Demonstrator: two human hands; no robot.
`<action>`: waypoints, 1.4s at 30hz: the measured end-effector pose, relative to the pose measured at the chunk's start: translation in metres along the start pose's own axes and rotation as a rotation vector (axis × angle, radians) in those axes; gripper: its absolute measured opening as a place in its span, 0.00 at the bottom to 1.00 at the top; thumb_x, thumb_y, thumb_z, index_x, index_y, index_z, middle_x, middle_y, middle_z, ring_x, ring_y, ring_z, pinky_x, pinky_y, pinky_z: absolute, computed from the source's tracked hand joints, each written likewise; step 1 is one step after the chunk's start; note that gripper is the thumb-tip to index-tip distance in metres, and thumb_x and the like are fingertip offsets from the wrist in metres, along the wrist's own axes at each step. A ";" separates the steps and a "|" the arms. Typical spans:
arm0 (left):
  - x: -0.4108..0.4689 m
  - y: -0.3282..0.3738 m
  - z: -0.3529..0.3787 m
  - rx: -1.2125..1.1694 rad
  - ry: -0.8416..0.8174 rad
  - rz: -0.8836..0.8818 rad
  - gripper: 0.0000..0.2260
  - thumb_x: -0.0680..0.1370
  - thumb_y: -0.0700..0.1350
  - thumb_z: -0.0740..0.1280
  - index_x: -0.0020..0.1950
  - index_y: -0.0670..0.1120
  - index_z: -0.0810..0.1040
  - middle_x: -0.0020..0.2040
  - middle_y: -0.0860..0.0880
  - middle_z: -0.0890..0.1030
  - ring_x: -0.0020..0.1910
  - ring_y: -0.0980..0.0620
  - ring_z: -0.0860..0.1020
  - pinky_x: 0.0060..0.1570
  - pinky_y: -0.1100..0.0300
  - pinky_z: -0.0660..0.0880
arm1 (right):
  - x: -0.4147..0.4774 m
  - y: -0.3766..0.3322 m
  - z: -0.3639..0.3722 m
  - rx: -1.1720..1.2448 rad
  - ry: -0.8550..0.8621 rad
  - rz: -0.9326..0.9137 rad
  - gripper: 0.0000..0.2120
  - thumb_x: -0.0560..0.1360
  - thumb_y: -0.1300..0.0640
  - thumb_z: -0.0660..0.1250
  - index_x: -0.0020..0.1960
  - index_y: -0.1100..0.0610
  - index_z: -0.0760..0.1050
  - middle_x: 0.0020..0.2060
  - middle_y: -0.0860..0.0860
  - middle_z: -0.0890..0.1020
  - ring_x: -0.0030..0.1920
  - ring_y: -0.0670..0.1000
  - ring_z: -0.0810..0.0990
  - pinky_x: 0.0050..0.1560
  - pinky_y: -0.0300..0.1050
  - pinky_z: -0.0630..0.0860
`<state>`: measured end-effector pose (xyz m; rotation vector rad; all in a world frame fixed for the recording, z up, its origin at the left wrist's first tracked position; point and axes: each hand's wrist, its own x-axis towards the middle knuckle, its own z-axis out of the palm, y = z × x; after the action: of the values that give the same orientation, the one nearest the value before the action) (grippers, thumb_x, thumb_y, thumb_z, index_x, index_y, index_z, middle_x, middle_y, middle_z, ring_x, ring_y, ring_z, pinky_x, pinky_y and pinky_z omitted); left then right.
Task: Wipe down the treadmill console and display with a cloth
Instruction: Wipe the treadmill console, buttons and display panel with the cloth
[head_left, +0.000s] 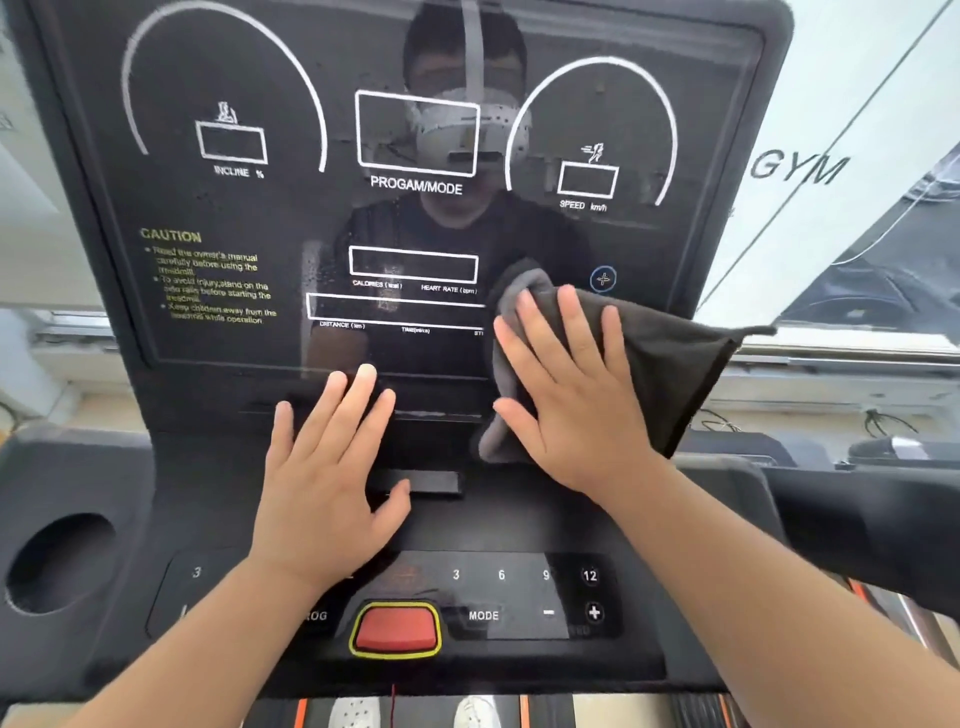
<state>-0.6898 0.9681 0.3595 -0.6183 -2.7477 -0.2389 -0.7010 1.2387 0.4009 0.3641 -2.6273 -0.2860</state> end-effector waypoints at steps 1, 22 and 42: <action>0.000 0.000 0.001 -0.003 0.010 0.004 0.36 0.72 0.59 0.64 0.78 0.46 0.67 0.82 0.48 0.60 0.81 0.46 0.58 0.75 0.34 0.53 | -0.015 0.003 0.006 -0.020 -0.011 0.000 0.33 0.82 0.38 0.54 0.83 0.49 0.55 0.83 0.51 0.56 0.82 0.60 0.49 0.79 0.67 0.42; 0.033 0.015 -0.031 -0.007 0.200 0.027 0.34 0.70 0.58 0.69 0.73 0.46 0.74 0.78 0.41 0.66 0.78 0.37 0.63 0.75 0.35 0.55 | 0.039 0.009 -0.008 -0.079 0.086 0.154 0.47 0.70 0.24 0.63 0.81 0.47 0.60 0.82 0.59 0.58 0.81 0.68 0.50 0.74 0.79 0.44; 0.056 0.011 -0.041 0.079 0.092 -0.006 0.35 0.70 0.59 0.68 0.77 0.52 0.71 0.80 0.43 0.64 0.78 0.39 0.64 0.73 0.33 0.57 | 0.105 0.039 -0.053 -0.049 0.125 0.402 0.52 0.71 0.22 0.55 0.84 0.52 0.47 0.82 0.65 0.47 0.80 0.73 0.44 0.75 0.78 0.42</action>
<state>-0.7218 0.9907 0.4174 -0.5642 -2.6565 -0.1553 -0.7730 1.2363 0.5015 -0.1597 -2.4929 -0.1854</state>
